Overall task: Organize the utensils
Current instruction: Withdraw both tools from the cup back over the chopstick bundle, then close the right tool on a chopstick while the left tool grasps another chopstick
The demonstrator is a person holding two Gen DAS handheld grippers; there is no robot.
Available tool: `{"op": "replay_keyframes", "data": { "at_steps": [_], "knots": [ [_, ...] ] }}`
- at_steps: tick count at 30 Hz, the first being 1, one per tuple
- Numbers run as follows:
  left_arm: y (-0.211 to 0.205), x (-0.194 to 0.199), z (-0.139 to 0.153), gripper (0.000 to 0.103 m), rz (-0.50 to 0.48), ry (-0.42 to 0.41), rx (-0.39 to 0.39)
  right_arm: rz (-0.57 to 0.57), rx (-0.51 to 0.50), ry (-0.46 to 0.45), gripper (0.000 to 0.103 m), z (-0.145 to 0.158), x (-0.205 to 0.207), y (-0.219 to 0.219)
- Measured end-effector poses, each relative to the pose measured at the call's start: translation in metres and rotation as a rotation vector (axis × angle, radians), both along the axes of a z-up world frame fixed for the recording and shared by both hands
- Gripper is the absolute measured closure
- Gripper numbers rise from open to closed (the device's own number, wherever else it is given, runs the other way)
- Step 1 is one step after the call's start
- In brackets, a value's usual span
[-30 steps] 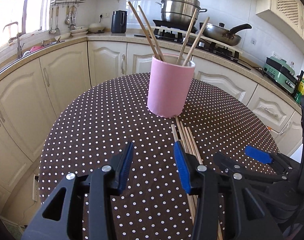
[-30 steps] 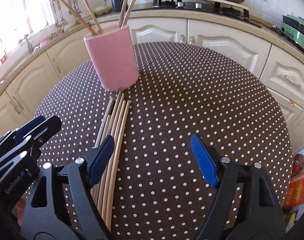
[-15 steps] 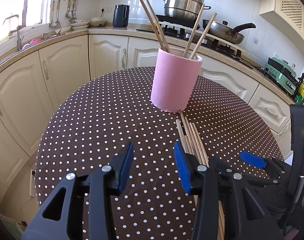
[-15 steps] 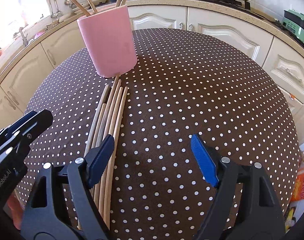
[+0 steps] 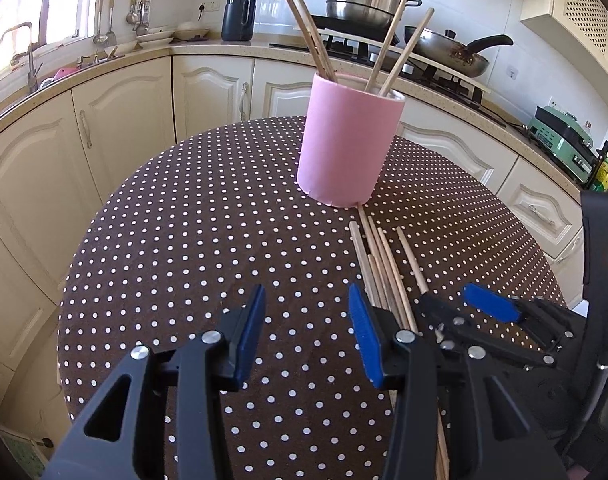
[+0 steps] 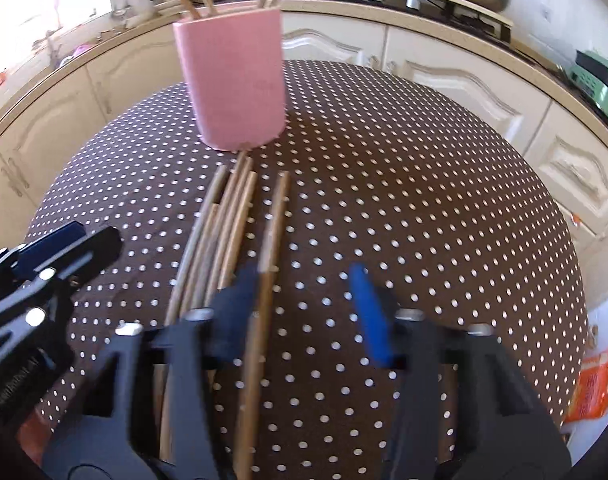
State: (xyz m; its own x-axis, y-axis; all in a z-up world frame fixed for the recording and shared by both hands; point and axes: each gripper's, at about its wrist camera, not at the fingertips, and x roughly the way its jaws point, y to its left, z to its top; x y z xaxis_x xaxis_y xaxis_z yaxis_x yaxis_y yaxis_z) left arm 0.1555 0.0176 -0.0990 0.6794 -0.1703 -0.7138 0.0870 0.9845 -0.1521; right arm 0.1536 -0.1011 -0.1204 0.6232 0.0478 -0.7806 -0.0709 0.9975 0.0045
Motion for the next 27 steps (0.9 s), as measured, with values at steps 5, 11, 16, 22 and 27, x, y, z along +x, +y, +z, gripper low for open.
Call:
{"op": "replay_keyframes", "data": {
  "at_steps": [5,11,16,22,27],
  "knots": [
    [-0.009,-0.001,0.0,0.056,-0.038,0.009,-0.014,0.026,0.064,-0.001,0.096,0.0,0.0,-0.008],
    [-0.025,0.002,-0.004,0.055,-0.092,0.048,-0.015,0.006,0.173,0.004,0.096,0.0,0.001,-0.024],
    [-0.038,0.007,-0.009,0.055,-0.087,0.083,0.059,-0.002,0.218,0.005,0.096,-0.001,-0.004,-0.035],
    [-0.046,0.01,-0.015,0.055,-0.077,0.107,0.108,-0.009,0.254,0.007,0.096,0.0,-0.005,-0.037],
    [-0.049,0.015,-0.016,0.055,-0.058,0.123,0.109,-0.01,0.28,0.008,0.096,0.0,-0.007,-0.042]
  ]
}}
